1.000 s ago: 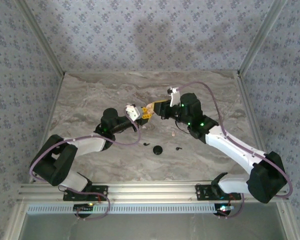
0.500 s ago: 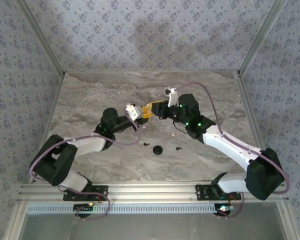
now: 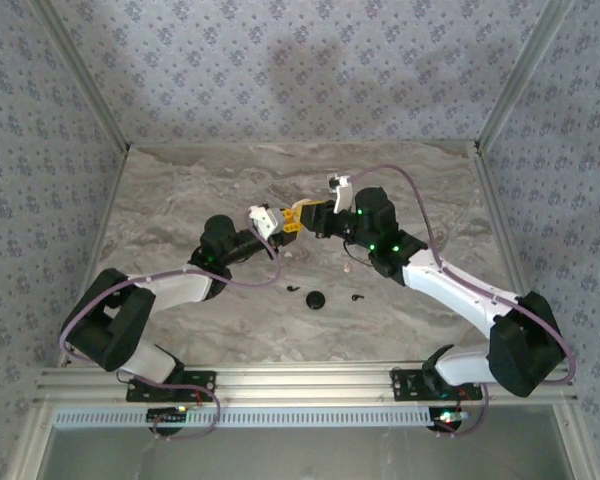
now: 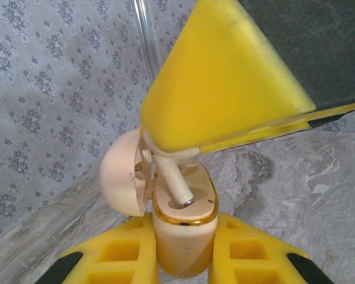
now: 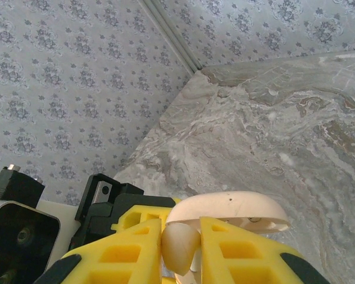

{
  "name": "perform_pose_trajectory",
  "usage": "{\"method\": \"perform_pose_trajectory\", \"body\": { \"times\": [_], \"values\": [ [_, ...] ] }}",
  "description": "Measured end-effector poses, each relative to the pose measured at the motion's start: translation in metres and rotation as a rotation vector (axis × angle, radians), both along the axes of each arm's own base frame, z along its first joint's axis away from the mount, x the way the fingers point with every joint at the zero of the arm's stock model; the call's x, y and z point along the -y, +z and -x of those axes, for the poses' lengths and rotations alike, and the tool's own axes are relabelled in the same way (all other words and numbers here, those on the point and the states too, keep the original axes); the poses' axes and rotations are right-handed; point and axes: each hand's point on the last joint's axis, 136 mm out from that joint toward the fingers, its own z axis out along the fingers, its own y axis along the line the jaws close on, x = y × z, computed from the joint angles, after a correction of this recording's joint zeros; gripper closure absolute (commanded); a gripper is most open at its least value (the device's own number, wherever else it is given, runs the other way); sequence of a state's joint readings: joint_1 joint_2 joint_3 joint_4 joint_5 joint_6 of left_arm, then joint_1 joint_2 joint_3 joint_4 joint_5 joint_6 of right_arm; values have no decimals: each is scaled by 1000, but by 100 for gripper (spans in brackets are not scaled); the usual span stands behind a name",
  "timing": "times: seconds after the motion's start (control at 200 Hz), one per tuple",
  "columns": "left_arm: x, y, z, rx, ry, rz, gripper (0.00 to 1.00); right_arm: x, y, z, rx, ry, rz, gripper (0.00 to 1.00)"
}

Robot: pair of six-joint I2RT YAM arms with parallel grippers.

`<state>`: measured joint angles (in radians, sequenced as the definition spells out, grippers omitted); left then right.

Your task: Insert the wireless bluetooth earbuds into the charging case

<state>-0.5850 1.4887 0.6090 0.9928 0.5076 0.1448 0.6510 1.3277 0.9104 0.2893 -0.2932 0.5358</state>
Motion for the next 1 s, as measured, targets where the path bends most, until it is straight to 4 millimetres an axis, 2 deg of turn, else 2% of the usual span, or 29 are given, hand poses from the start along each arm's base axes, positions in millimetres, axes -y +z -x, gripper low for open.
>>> {"method": "perform_pose_trajectory", "body": {
  "times": [0.999],
  "values": [
    [0, -3, -1, -15, 0, -2, 89, -1, -6, -1, -1, 45, -39, 78]
  ]
}}
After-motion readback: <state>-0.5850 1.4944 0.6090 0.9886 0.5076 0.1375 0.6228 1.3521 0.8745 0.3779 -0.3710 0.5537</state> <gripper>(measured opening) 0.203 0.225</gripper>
